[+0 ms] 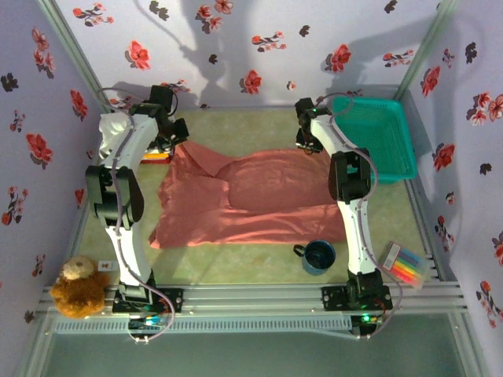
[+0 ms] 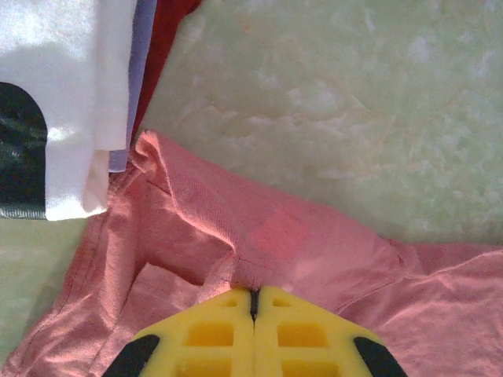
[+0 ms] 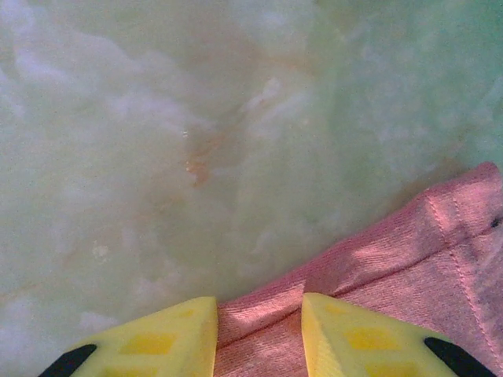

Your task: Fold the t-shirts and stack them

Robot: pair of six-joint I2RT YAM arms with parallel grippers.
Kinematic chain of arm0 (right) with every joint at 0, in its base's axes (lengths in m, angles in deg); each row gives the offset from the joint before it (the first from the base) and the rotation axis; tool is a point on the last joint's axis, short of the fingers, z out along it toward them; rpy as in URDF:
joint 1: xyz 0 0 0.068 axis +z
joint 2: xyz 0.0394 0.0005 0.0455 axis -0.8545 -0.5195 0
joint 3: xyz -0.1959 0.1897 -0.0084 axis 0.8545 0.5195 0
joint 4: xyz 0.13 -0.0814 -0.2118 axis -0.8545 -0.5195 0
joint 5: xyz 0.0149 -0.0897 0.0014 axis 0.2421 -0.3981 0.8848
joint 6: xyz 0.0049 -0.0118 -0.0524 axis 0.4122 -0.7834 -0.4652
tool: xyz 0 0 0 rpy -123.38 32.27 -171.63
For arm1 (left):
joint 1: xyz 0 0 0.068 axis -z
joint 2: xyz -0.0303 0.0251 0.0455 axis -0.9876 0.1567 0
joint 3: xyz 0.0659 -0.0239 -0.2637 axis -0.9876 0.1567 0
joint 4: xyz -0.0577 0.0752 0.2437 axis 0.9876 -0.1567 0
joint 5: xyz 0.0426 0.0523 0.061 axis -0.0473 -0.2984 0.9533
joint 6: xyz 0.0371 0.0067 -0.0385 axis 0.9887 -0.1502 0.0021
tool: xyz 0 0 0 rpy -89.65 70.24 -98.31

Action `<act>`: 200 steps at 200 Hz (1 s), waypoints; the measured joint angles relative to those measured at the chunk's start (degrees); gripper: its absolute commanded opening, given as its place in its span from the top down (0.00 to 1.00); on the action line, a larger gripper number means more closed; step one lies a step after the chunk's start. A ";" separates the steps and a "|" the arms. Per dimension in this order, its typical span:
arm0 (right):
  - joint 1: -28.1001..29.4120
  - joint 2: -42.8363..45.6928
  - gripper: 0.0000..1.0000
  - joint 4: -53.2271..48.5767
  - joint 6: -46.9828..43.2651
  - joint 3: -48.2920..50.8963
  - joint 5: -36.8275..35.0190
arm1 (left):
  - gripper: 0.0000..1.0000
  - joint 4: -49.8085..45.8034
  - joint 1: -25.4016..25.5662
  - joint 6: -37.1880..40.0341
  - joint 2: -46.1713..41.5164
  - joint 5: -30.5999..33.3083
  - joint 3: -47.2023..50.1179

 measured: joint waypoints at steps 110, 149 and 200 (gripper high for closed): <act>-0.22 5.79 1.00 4.81 0.00 9.42 0.63 | 1.00 -4.92 -1.84 0.22 -4.17 -2.40 -2.95; -0.13 15.37 1.00 6.84 0.20 19.47 0.42 | 1.00 -7.26 -2.36 0.46 -8.11 -2.93 -2.23; 1.07 28.72 1.00 10.93 2.14 34.16 -0.94 | 1.00 -7.67 -3.21 0.68 -16.98 -3.85 5.44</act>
